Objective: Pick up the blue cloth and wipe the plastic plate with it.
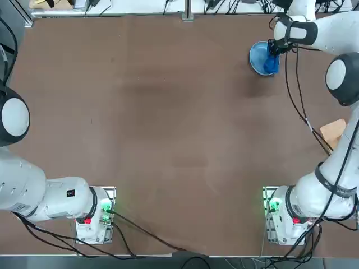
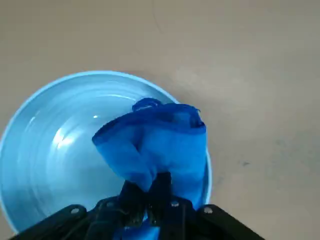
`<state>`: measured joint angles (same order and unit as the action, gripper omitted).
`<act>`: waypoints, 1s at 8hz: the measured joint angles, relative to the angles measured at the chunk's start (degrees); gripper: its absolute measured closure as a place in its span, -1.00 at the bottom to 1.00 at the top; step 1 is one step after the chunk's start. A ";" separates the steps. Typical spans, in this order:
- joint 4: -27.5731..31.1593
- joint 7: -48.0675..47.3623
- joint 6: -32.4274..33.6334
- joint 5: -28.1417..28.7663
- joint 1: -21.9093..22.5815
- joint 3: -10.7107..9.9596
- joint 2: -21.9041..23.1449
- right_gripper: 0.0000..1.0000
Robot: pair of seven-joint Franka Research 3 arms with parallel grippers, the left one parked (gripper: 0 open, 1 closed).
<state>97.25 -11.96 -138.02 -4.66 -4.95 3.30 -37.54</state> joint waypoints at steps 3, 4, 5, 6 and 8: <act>-0.03 0.00 -0.84 0.00 0.00 0.19 -0.88 0.88; -0.07 0.00 -0.84 0.00 0.00 0.20 -0.86 0.88; -0.16 0.00 -0.79 0.00 0.00 0.22 -0.83 0.88; -0.19 0.00 -0.74 0.00 0.00 0.32 -0.77 0.88; -0.20 0.00 -0.72 0.00 0.04 0.55 -0.64 0.88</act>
<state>97.05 -11.96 -138.74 -4.65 -4.92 3.86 -38.17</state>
